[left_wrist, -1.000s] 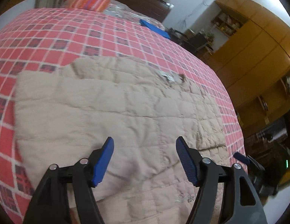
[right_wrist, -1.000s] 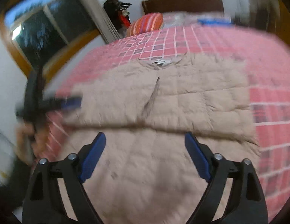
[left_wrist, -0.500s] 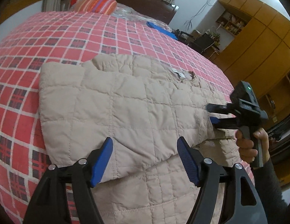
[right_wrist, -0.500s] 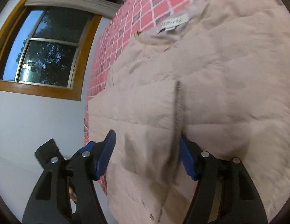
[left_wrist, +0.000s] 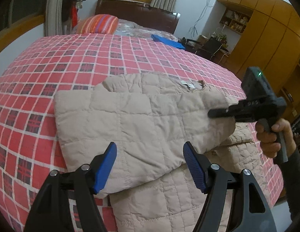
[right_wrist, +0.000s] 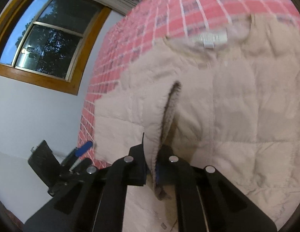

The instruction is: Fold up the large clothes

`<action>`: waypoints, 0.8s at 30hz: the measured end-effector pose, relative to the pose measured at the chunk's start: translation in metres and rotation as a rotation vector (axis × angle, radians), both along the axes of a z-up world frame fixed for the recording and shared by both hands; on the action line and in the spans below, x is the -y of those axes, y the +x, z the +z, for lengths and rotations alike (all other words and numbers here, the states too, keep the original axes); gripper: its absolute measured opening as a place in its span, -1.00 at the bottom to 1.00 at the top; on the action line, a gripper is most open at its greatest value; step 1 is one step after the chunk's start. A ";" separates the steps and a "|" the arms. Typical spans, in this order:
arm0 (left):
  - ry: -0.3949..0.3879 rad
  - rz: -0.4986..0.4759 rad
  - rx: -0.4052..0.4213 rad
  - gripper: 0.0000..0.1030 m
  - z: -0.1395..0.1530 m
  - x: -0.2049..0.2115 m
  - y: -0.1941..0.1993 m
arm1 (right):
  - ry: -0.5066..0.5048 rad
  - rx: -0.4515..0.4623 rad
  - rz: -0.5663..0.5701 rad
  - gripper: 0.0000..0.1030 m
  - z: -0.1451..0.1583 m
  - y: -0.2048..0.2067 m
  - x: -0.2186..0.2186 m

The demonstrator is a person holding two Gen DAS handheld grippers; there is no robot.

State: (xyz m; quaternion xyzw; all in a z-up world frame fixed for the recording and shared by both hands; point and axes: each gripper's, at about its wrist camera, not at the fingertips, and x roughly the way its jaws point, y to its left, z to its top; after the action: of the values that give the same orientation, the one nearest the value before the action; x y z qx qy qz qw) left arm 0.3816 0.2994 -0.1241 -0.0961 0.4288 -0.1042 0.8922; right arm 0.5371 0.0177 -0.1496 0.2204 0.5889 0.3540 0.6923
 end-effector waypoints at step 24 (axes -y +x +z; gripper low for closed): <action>-0.347 -0.024 -0.016 0.39 -0.014 -0.052 0.047 | -0.074 0.088 -0.304 -0.91 0.030 -0.016 0.181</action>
State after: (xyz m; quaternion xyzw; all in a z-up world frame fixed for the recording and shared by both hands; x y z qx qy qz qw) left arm 0.4287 0.3518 -0.1379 -0.2444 0.4127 -0.1863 0.8574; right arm 0.5212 -0.1632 -0.1193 0.2657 0.5304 0.2327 0.7707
